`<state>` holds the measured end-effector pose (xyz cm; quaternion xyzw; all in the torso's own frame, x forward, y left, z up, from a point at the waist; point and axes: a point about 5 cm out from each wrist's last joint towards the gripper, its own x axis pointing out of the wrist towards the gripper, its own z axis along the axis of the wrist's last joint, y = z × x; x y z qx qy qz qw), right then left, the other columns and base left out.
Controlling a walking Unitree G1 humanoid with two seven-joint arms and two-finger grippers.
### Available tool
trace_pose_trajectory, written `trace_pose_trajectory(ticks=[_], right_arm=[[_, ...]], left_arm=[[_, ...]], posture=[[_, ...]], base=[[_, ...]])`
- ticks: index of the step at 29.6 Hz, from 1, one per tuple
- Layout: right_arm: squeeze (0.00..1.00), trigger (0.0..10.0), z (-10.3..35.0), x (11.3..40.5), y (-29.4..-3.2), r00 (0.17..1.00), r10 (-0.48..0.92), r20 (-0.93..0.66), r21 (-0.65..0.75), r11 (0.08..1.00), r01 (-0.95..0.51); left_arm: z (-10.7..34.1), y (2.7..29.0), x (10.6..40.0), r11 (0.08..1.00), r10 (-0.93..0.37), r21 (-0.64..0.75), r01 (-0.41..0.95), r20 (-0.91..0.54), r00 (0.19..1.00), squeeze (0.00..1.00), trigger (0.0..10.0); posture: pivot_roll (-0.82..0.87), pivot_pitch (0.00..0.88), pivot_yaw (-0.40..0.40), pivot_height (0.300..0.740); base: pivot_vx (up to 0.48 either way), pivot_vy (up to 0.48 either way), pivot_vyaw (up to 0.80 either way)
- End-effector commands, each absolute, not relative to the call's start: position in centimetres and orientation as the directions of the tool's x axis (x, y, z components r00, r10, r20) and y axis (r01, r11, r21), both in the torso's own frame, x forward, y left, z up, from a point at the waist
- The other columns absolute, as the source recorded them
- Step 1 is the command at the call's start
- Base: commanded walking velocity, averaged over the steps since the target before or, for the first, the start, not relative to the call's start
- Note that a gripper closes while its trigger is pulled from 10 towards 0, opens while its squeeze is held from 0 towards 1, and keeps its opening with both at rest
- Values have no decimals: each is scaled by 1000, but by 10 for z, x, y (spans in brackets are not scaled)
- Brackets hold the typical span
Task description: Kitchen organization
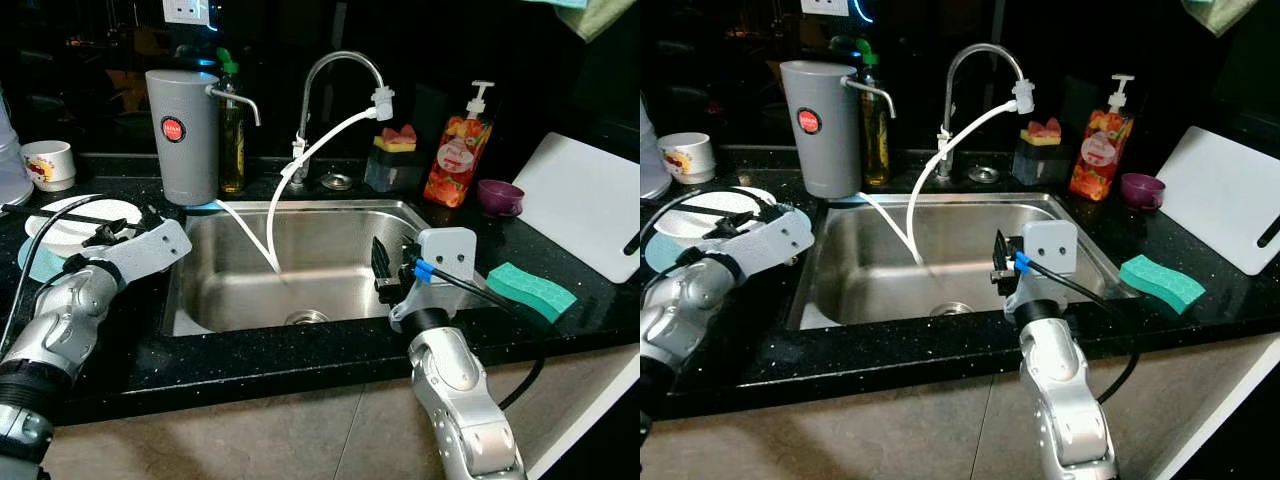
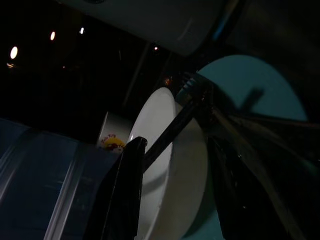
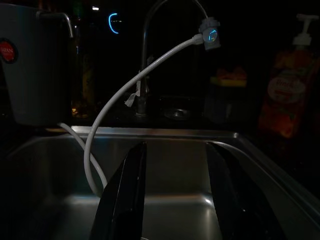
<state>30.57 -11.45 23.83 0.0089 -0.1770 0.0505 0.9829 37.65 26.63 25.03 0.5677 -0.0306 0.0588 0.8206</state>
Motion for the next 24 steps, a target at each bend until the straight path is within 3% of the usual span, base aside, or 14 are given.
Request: trace_pose_trajectory(ticks=[1, 9, 20, 24], right_arm=[[0, 10000, 248, 305, -109, 911, 166, 378, -31, 986, -166], [0, 10000, 263, 296, -74, 799, 464, 383, -117, 882, -456], [0, 10000, 284, 283, -52, 667, 614, 422, -140, 771, -621], [0, 10000, 284, 279, -48, 646, 642, 413, -149, 748, -647]], left_arm=[[251, 262, 382, 321, 52, 938, -129, 119, 992, 0, 10000], [254, 265, 388, 309, 56, 942, -134, 123, 991, 0, 10000], [250, 262, 395, 304, 46, 944, -129, 121, 992, 0, 10000], [249, 259, 396, 307, 34, 943, -125, 121, 992, 0, 9333]], posture=[[31, 36, -90, 740], [24, 43, -84, 740], [13, 49, -84, 740], [9, 47, -87, 740]], base=[[0, 0, 0], [0, 0, 0], [0, 0, 0], [0, 0, 0]])
